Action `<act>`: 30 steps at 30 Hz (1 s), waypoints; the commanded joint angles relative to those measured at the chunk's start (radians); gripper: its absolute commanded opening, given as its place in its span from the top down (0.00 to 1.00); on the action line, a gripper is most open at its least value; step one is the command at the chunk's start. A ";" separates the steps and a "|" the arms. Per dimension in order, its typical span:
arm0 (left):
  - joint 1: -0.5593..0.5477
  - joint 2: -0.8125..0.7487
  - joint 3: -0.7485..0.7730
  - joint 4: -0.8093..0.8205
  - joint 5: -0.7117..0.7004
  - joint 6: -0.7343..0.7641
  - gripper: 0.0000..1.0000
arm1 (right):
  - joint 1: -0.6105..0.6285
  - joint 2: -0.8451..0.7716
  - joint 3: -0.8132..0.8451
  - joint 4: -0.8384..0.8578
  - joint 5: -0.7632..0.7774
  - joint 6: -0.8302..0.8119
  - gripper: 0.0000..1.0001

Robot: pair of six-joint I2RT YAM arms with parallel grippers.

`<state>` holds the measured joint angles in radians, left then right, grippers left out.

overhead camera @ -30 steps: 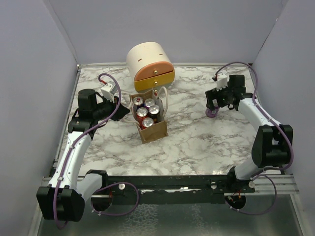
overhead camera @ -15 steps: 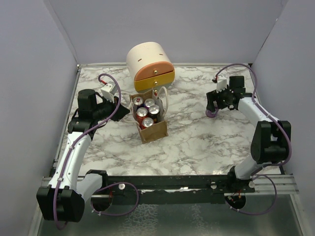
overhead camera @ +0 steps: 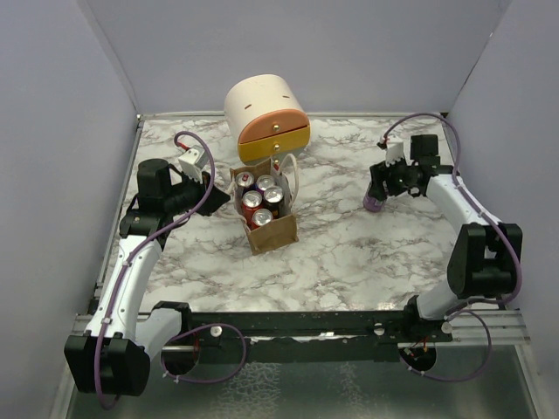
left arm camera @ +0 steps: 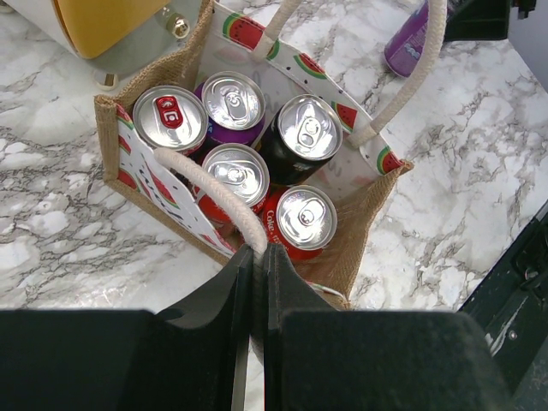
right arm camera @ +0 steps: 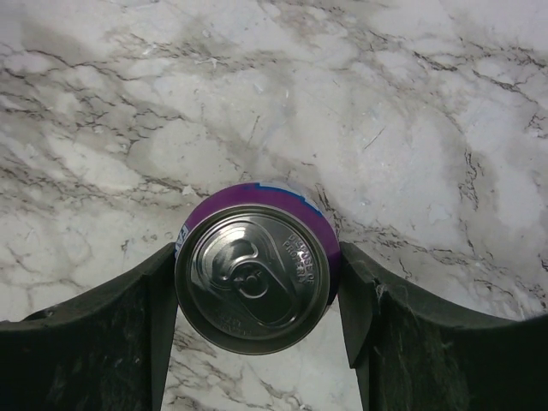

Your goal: Place the beverage into the canvas bag

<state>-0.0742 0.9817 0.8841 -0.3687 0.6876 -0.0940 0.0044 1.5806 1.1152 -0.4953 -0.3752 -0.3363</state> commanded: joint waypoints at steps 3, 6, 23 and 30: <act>-0.004 -0.033 0.013 0.011 0.014 0.009 1.00 | -0.004 -0.179 0.110 -0.039 -0.135 -0.044 0.66; -0.004 -0.028 0.012 0.011 0.015 0.009 1.00 | -0.004 -0.240 0.163 -0.073 -0.201 -0.059 0.70; -0.004 -0.015 -0.001 -0.020 -0.080 0.037 1.00 | 0.324 -0.272 0.486 -0.120 -0.504 -0.063 0.75; -0.004 -0.007 -0.034 -0.060 -0.163 0.090 1.00 | 0.586 -0.139 0.578 -0.154 -0.419 -0.156 0.75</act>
<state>-0.0742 0.9798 0.8768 -0.3931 0.5896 -0.0479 0.4759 1.3872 1.6264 -0.6880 -0.8013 -0.4236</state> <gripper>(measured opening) 0.090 0.653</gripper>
